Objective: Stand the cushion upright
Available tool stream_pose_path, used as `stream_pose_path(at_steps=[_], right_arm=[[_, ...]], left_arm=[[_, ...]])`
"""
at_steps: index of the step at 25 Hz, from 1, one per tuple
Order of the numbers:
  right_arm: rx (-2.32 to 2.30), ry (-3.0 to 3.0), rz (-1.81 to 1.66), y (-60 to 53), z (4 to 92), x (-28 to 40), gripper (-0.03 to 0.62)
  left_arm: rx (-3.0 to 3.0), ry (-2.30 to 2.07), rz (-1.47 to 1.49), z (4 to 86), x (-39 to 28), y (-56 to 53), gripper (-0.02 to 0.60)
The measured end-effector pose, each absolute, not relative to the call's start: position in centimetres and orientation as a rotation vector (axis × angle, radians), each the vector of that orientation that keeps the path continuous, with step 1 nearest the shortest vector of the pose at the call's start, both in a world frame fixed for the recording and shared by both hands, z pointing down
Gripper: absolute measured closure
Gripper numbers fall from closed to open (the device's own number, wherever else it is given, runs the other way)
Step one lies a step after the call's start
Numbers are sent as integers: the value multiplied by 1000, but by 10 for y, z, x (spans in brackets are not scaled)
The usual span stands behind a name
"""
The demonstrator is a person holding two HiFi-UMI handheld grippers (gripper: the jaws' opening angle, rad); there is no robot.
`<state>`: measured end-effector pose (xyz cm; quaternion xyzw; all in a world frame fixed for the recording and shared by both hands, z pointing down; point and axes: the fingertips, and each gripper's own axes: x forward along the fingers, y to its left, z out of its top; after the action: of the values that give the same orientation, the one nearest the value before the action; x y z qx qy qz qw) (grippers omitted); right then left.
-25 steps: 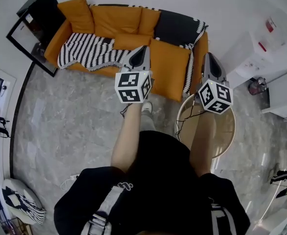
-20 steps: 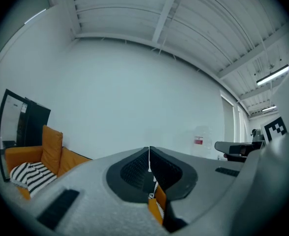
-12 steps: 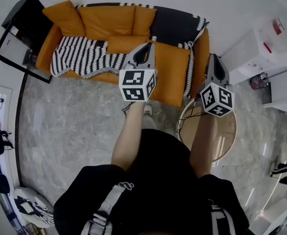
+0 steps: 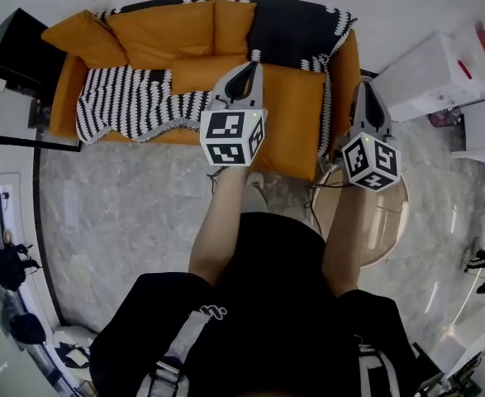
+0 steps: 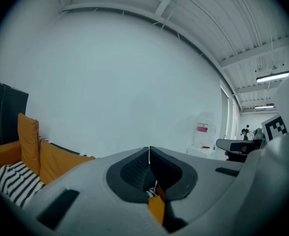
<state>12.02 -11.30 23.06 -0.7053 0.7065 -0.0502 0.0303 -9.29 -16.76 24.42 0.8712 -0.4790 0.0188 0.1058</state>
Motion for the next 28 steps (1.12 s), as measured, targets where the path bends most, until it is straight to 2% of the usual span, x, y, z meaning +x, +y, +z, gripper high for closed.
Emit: stream_pose_path(at_steps=[10,28], right_arm=[[-2295,2181,-290,-146,274,142,582],[-2383,2208,-674,-136,408,174,582]], left_arm=[[2494,-1301,150,300,-72,-211,569],[2333,-1210,451,442,-51,-194,568]])
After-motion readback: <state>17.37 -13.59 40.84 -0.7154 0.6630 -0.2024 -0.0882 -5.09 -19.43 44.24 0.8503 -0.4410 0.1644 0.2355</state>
